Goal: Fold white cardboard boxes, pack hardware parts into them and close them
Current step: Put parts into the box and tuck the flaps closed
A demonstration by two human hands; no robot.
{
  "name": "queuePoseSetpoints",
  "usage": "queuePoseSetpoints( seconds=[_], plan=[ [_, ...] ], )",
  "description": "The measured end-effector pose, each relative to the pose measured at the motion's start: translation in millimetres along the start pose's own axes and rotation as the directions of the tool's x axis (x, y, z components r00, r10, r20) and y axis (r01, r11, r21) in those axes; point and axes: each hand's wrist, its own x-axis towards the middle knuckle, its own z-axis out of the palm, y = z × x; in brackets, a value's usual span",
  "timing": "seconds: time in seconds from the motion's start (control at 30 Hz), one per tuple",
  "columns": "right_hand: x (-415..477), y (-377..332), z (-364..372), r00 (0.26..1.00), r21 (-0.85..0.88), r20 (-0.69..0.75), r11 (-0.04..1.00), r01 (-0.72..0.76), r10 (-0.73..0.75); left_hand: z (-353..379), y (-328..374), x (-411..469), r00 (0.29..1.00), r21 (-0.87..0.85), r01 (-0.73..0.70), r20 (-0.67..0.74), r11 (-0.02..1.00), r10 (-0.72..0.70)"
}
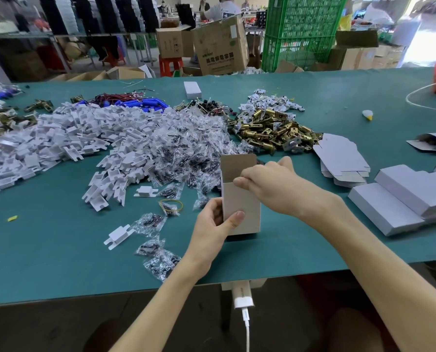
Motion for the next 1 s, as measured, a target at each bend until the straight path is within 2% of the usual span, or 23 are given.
queuePoseSetpoints(
  seconds=[0.1,0.2,0.3,0.37,0.47,0.57,0.77,1.0],
  plan=[
    [-2,-3,0,1.000,-0.073,-0.026,0.997,-0.006,0.004,1,1,0,1.000,-0.005,-0.004,-0.004,1.000,0.004],
    [-7,-13,-5,0.967,-0.135,-0.252,0.991,-0.007,-0.027,1,0,0,1.000,0.012,-0.007,-0.001,1.000,0.007],
    [-10,-33,-7,0.863,-0.067,-0.484,0.990,0.127,-0.144,1,0,0,1.000,0.044,-0.011,-0.008,0.999,0.011],
    [-9,-55,-3,0.837,-0.047,-0.497,0.970,0.239,-0.230,0,0,1,1.000,0.119,-0.023,-0.012,0.993,0.025],
    [1,-84,17,0.863,-0.153,-0.384,0.944,0.293,-0.330,-3,-4,-3,0.998,0.262,-0.037,-0.045,0.964,0.050],
    [20,-104,38,0.927,-0.201,-0.170,0.933,0.299,-0.334,-5,-8,-8,0.999,0.202,0.001,-0.044,0.979,0.008],
    [53,-113,54,0.991,-0.237,0.087,0.964,0.120,-0.102,-3,-4,-6,0.999,0.097,0.042,-0.002,0.994,-0.042],
    [66,-109,55,0.987,-0.131,0.162,0.991,0.008,0.014,2,0,-4,0.999,0.106,0.010,-0.032,0.994,-0.007]
  ],
)
